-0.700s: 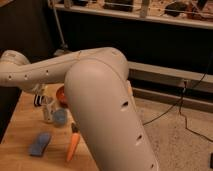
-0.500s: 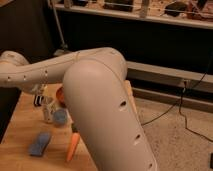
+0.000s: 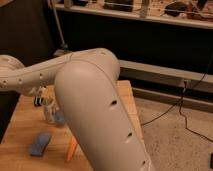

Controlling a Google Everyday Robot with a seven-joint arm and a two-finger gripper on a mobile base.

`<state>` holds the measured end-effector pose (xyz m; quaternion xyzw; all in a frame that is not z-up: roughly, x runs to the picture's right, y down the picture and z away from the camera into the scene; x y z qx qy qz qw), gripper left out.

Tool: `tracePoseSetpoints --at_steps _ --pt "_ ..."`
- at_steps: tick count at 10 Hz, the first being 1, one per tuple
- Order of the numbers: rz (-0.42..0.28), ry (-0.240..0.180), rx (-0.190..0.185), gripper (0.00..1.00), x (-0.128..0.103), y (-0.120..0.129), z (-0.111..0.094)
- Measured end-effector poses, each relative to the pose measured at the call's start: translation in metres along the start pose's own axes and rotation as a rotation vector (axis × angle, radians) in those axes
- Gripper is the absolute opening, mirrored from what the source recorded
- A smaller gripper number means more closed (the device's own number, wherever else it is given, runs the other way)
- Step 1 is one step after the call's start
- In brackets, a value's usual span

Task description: Stand the bottle upright

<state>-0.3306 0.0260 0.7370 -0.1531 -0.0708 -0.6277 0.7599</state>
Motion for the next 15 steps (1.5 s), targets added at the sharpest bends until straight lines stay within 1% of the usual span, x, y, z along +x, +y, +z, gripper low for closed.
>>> tracePoseSetpoints --at_steps 2,3,4,5,6,7,8,10,11,12,15 --pt "-0.012 0.011 -0.006 0.0 -0.001 -0.004 0.001" --pt "-0.016 0.013 -0.01 0.02 -0.002 -0.005 0.002" --pt "-0.018 0.012 -0.012 0.08 -0.004 -0.006 0.003" --pt "-0.012 0.009 -0.012 0.2 -0.006 -0.008 0.003" --pt "-0.005 0.005 -0.009 0.28 -0.007 -0.008 0.004" --pt "0.005 0.001 -0.007 0.4 -0.008 -0.008 0.005" --pt "0.01 -0.001 -0.006 0.48 -0.008 -0.007 0.004" --pt "0.018 -0.006 -0.007 0.71 -0.01 -0.005 0.004" --pt "0.019 -0.006 -0.008 0.77 -0.011 -0.004 0.003" --pt "0.019 -0.008 -0.008 0.8 -0.012 -0.004 0.002" --pt "0.021 -0.008 -0.009 0.8 -0.013 -0.002 0.0"
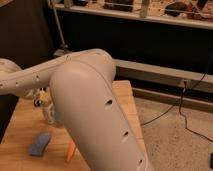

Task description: Stand the bottle upright

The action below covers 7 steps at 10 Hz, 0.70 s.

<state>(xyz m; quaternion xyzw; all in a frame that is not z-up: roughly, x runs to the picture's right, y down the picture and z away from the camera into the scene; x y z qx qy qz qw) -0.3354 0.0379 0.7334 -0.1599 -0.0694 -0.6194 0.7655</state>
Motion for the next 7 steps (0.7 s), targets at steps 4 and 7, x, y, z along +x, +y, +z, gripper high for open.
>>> tracePoseSetpoints --at_steps 4,7 --pt "0.006 -0.001 0.004 0.8 -0.0005 0.0017 -0.0022" --pt "0.081 -0.049 0.052 0.8 0.0053 0.0044 0.0011"
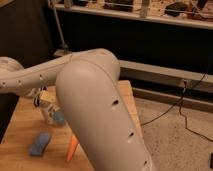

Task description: Stand the bottle upright

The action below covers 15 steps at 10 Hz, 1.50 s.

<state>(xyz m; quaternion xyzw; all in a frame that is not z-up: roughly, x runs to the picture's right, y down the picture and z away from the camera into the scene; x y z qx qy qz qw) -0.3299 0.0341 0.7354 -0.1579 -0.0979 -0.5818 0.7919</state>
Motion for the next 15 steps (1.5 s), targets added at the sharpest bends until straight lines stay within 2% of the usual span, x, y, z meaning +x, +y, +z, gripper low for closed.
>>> tracePoseSetpoints --at_steps 6,8,11,15 --pt "0.22 -0.116 0.121 0.8 0.039 0.033 0.011" --pt "0.302 -0.181 0.186 0.8 0.048 0.041 0.015" --pt "0.312 -0.197 0.197 0.8 0.045 0.04 0.014" --pt "0.311 -0.194 0.196 0.8 0.046 0.04 0.015"
